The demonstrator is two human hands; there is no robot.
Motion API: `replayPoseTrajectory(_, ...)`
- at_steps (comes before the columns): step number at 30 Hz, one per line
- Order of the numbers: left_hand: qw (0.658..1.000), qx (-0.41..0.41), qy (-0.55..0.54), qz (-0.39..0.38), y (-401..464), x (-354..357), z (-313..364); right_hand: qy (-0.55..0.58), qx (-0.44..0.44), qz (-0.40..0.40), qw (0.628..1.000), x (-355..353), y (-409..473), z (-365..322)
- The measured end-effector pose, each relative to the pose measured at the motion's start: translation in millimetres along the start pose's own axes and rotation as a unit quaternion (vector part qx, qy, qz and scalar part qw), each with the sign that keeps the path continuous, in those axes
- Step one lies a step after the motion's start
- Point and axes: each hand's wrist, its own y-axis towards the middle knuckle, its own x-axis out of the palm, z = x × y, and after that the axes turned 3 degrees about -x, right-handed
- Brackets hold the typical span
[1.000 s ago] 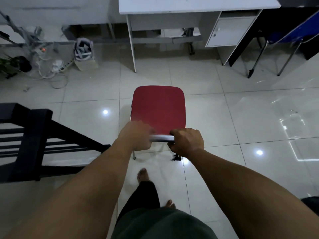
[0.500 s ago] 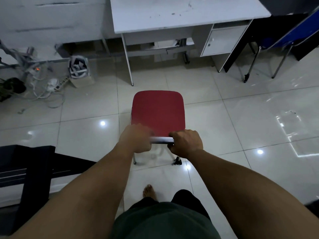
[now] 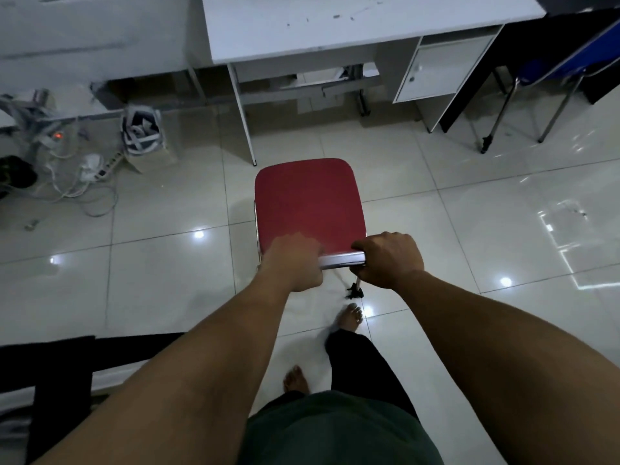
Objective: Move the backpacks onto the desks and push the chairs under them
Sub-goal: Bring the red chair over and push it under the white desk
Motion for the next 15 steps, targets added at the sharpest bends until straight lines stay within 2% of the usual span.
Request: replayPoseTrajectory(15,0.999,-0.032,-0.015,0.002,140,-52,-25,0.018,-0.021,0.009,1.0,-26,143,70)
